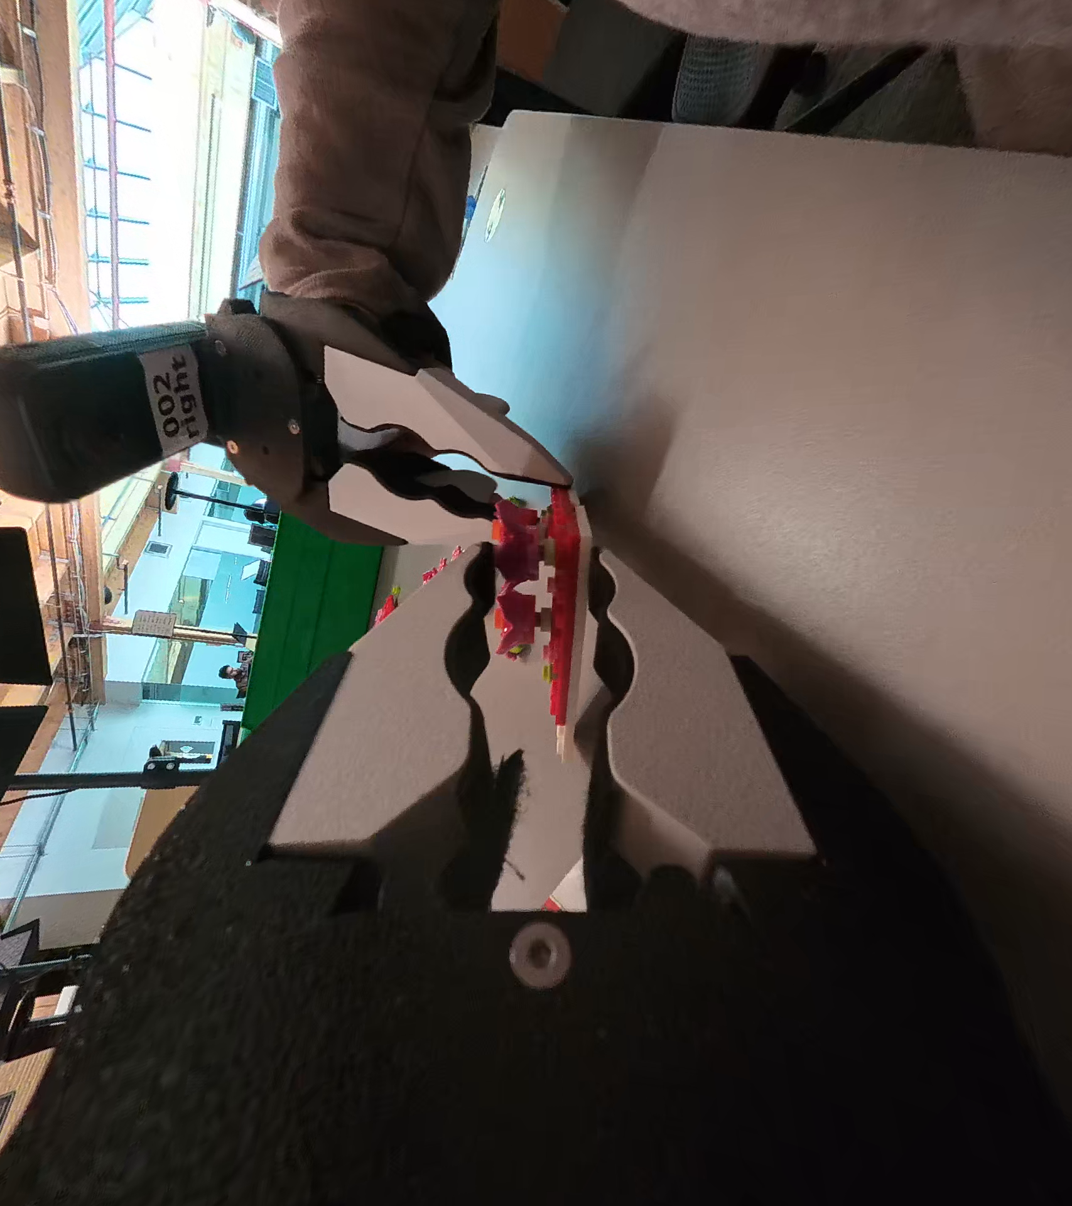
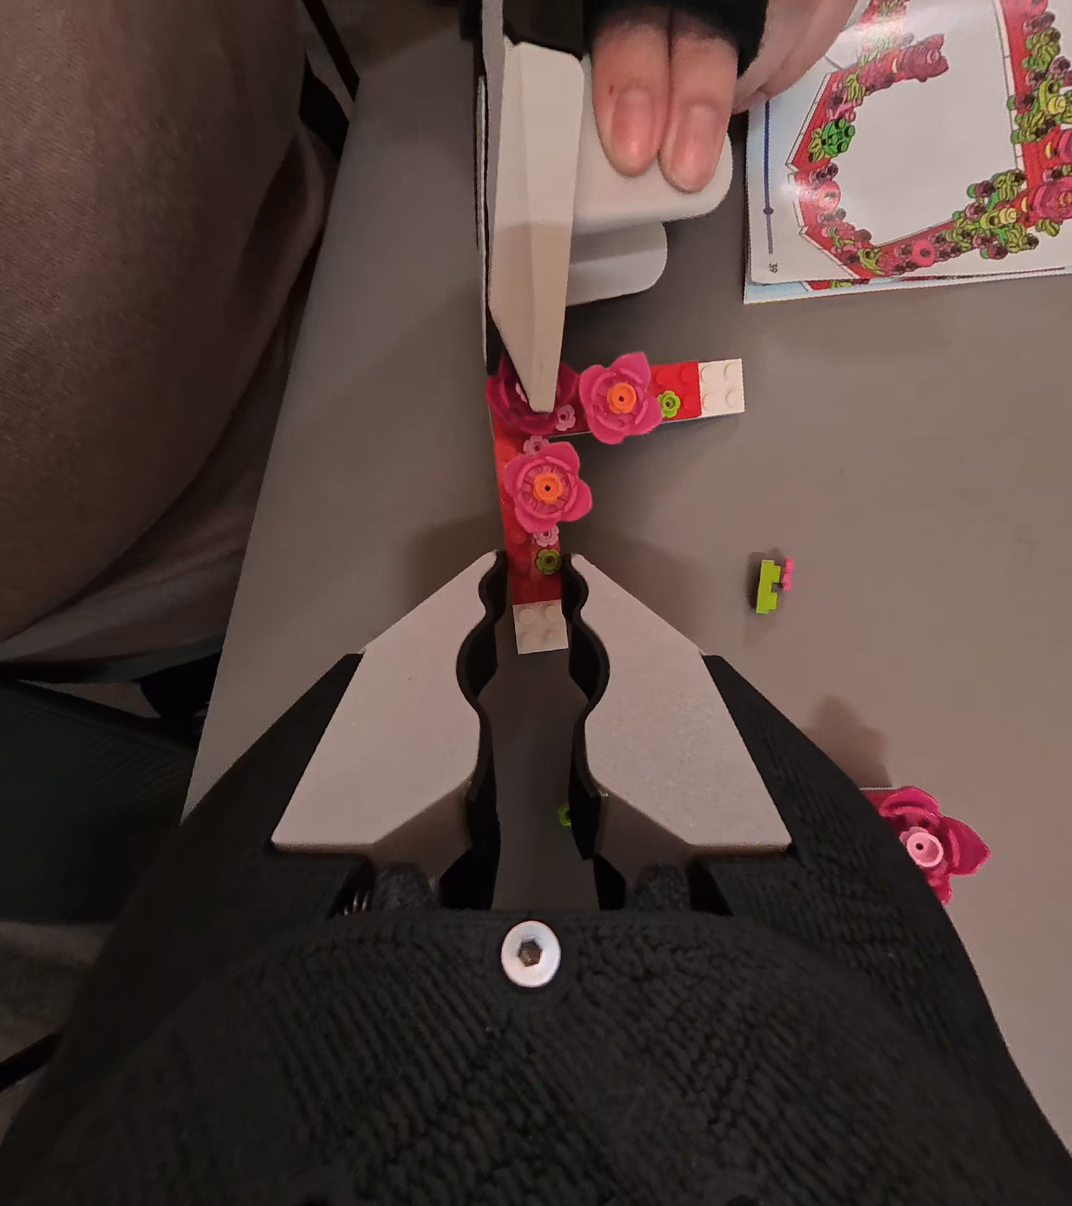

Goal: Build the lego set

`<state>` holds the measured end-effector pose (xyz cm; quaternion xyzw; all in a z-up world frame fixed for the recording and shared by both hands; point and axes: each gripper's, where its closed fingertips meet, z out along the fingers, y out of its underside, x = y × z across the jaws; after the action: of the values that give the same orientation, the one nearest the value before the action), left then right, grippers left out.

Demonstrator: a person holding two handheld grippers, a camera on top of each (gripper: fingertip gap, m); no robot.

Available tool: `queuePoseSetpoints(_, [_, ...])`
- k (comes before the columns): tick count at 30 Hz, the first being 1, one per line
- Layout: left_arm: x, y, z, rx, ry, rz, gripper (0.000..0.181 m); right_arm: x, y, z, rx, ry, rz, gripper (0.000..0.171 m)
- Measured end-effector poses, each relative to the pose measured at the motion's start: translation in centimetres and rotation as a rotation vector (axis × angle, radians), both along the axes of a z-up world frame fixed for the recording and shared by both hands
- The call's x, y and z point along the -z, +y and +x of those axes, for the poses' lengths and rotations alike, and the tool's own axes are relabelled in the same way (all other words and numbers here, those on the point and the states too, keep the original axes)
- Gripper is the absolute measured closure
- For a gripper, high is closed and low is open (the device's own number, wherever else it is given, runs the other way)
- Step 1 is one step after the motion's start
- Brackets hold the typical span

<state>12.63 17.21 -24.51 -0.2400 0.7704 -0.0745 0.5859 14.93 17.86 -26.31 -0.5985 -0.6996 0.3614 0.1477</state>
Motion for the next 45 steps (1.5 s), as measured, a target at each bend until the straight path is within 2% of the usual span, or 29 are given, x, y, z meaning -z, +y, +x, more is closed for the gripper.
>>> queuePoseSetpoints(11, [0.6,-0.4,0.2,0.02,0.024,0.005,0.155,0.4,0.1,0.2,-0.001,-0.024,0.101,0.156])
queuePoseSetpoints(19, [1.1,-0.2,0.3,0.02,0.037,0.003,0.155,0.6,0.1,0.1,0.021,-0.001,0.159,0.148])
queuePoseSetpoints(25, [1.0,-0.1,0.3,0.019,0.027,-0.024,0.155,0.3,0.3,0.2,0.044,0.021,0.191,0.152])
queuePoseSetpoints(29, [0.4,0.1,0.2,0.013,-0.01,-0.082,0.155,0.4,0.7,0.2,0.067,0.014,0.2,0.163])
queuePoseSetpoints(35, [-2.5,1.6,-0.4,-0.052,-0.144,-0.285,0.155,-1.0,2.2,0.1,0.172,0.095,0.244,0.164])
queuePoseSetpoints(41, [-5.5,4.3,-1.6,-0.23,-0.279,-0.655,0.155,-3.1,4.3,-0.2,0.424,0.246,0.21,0.164])
queuePoseSetpoints(45, [-7.5,4.5,-2.0,-0.24,-0.367,-0.926,0.155,-6.9,4.5,-0.5,0.544,0.448,0.126,0.164])
